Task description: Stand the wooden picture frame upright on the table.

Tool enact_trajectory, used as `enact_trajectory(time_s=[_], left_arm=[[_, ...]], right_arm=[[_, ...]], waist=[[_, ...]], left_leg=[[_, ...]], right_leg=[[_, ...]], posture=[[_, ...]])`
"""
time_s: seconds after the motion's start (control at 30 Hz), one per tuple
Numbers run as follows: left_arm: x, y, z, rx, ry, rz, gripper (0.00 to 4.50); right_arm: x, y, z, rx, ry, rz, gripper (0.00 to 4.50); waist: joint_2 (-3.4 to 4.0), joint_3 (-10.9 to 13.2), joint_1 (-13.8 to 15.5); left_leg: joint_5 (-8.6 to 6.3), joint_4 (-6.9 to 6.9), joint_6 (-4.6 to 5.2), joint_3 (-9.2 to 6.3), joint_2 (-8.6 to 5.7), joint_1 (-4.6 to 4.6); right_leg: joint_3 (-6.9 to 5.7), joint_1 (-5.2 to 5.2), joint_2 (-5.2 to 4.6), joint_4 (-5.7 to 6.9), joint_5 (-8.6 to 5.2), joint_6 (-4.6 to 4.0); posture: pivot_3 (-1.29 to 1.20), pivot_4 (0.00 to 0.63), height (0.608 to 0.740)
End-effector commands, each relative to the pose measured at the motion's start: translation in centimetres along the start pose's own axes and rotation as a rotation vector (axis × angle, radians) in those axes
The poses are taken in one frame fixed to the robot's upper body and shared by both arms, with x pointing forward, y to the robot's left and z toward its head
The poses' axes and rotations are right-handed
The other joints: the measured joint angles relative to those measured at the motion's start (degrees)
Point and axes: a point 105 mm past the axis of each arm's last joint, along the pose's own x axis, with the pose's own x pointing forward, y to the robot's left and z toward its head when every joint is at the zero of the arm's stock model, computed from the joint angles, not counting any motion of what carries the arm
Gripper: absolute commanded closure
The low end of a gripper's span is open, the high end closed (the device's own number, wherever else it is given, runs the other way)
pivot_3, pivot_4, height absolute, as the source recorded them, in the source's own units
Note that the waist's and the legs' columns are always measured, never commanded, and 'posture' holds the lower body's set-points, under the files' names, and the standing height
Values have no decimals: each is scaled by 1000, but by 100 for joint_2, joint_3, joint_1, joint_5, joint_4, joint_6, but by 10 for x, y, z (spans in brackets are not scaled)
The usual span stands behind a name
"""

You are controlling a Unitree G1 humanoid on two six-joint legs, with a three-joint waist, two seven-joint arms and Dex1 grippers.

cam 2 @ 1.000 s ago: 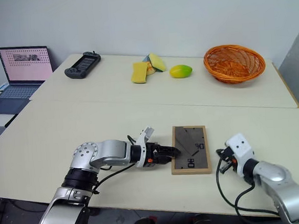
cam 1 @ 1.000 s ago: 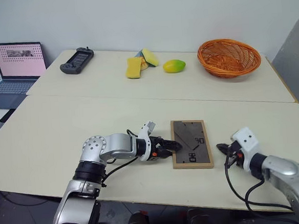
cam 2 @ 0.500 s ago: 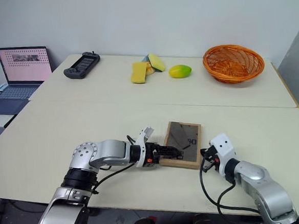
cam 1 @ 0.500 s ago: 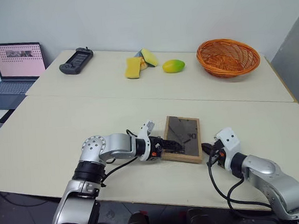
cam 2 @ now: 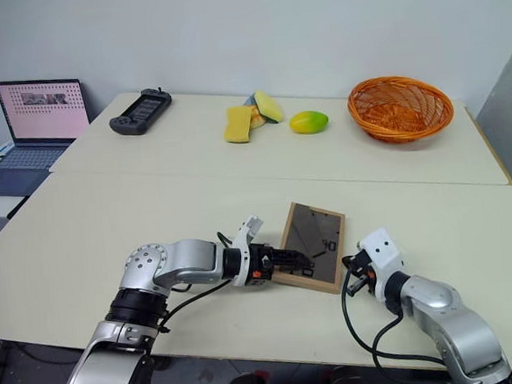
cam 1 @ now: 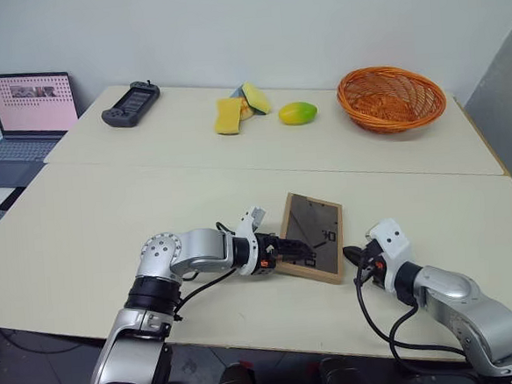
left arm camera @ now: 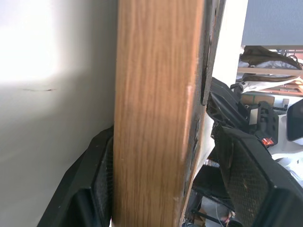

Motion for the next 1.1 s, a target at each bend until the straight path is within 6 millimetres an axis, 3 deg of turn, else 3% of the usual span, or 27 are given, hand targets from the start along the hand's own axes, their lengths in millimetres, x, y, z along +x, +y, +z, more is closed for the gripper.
enact_trajectory(time_s=[0.03, 0.1, 0.23, 0.33, 0.63, 0.73, 0.87, 1.1], left_arm=[[0, 0, 1, -14, -12, -10, 1674], [0, 0, 0, -11, -12, -14, 1909], [-1, -1, 1, -11, -16, -20, 2796], [-1, -2, 1, -9, -18, -28, 3144], [-6, -3, 4, -3, -18, -41, 3196], [-17, -3, 14, 4, -48, -33, 3196], [-47, -12, 41, 102, -128, -20, 3196], [-73, -37, 90, 268, -311, -43, 3196]], right_arm=[[-5, -3, 11, -24, -42, -11, 4500], [-5, -4, 11, -24, -42, -11, 4500], [-4, -5, 10, -23, -42, -12, 4500], [-4, -5, 10, -22, -42, -13, 4500], [-5, -8, 7, -30, -35, -29, 4500], [-7, -12, 2, -36, -24, -44, 4500], [-13, -23, -1, -39, -17, -67, 4500], [-14, -33, -4, -53, -10, -83, 4500]], waist=[[0, 0, 0], [-1, 0, 0], [-1, 0, 0], [-1, 0, -3], [-1, 1, -4], [-2, 1, -6], [-9, 9, -36], [-13, 18, -4]], left_leg=[[0, 0, 0, 0, 0, 0], [0, 0, 0, 0, 0, 0], [0, -1, 0, 0, 0, -1], [0, -1, 0, 0, 0, -1], [0, -1, 0, 0, 0, -1], [0, -3, 0, 0, 0, -1], [0, -7, 0, 0, 1, -4], [2, -18, -4, 0, 0, -14]], right_leg=[[0, 0, 0, 0, 0, 0], [0, -1, 0, 0, 0, 0], [0, -1, 0, -1, 0, 0], [0, 0, 0, -2, 0, 0], [0, -1, 0, -2, 0, 1], [0, -4, 1, -3, -1, 1], [2, -14, 5, -1, -1, 1], [-1, -21, 7, -13, -2, 0]], posture=[[0, 150, 740], [0, 150, 740], [0, 150, 740], [0, 150, 740], [0, 150, 740], [0, 150, 740], [0, 150, 740], [0, 150, 740]])
